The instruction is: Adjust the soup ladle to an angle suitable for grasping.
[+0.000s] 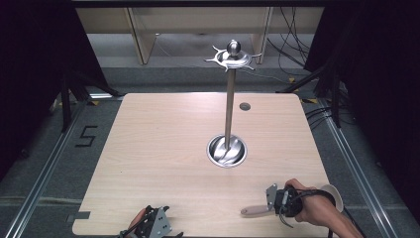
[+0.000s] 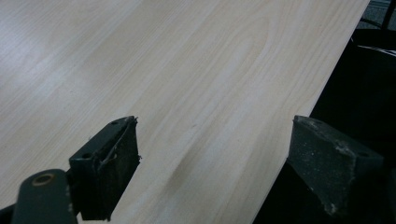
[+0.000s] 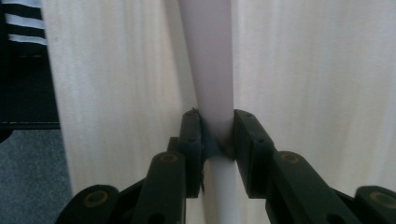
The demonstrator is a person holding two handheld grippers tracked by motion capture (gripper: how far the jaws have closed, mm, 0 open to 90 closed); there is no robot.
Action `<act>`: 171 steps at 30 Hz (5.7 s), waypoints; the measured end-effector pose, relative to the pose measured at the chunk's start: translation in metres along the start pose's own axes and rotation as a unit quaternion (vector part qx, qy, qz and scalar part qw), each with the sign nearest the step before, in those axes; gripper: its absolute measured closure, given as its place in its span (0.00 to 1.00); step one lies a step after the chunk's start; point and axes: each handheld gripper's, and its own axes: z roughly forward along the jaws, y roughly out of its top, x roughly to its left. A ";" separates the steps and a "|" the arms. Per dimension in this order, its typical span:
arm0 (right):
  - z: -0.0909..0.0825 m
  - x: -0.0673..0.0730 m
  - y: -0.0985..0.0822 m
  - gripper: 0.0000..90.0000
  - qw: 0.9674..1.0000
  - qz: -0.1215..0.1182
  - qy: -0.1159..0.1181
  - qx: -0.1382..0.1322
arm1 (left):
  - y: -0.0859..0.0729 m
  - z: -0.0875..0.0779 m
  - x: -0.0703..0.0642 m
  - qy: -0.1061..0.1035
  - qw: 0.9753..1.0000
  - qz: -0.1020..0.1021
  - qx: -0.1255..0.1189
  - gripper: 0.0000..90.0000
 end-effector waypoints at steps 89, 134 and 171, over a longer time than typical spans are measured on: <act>-0.136 -0.062 -0.041 0.85 0.843 0.244 -0.129 -0.462 | 0.000 0.000 -0.001 0.001 1.000 -0.008 -0.009 0.17; -0.178 -0.134 0.019 0.85 0.852 0.253 -0.135 -0.439 | 0.001 -0.002 0.000 -0.006 1.000 -0.001 -0.007 0.17; -0.177 -0.146 0.033 0.85 0.857 0.267 -0.129 -0.420 | 0.002 -0.002 -0.003 -0.004 1.000 -0.009 -0.016 0.17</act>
